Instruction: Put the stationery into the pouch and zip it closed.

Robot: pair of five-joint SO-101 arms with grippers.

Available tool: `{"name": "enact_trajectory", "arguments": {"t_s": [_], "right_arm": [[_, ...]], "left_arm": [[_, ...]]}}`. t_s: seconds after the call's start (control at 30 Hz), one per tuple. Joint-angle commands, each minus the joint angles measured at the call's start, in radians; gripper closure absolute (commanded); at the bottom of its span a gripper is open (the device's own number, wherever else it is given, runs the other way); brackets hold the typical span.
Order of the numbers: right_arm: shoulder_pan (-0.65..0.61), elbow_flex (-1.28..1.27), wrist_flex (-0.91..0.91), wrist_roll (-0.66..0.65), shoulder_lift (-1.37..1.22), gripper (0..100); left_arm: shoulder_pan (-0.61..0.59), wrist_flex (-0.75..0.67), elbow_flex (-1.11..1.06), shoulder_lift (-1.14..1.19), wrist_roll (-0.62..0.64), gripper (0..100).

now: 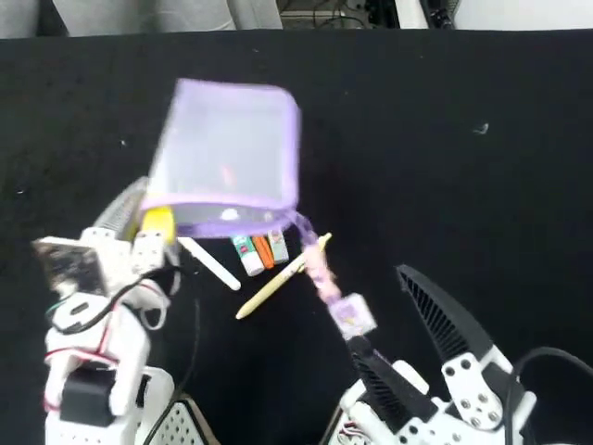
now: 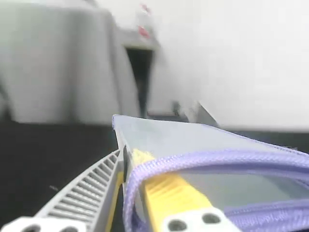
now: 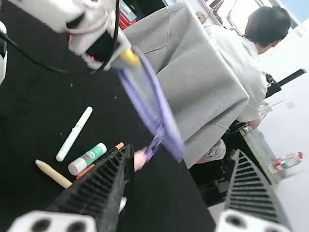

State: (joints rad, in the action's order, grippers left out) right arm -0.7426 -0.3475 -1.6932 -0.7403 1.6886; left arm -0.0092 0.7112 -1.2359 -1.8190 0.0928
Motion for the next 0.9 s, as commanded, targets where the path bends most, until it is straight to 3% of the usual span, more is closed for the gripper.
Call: {"name": "enact_trajectory", "arguments": {"t_s": [0.0, 0.17, 0.5, 0.87], "right_arm": [[-0.008, -0.047, 0.071, 0.061, -0.065, 69.8], [-0.008, -0.101, 0.144, 0.138, -0.220, 69.8], [-0.008, -0.110, 0.321, 0.367, -0.519, 69.8], [-0.008, -0.147, 0.743, 0.654, -1.053, 69.8]], "left_arm": [[-0.151, 0.035, 0.145, -0.005, -0.008, 97], [-0.392, 0.127, 0.206, -0.005, -0.012, 97], [-0.731, 0.307, 0.199, -0.005, -0.107, 97], [-1.082, 0.371, 0.151, -0.005, -0.107, 97]]}}
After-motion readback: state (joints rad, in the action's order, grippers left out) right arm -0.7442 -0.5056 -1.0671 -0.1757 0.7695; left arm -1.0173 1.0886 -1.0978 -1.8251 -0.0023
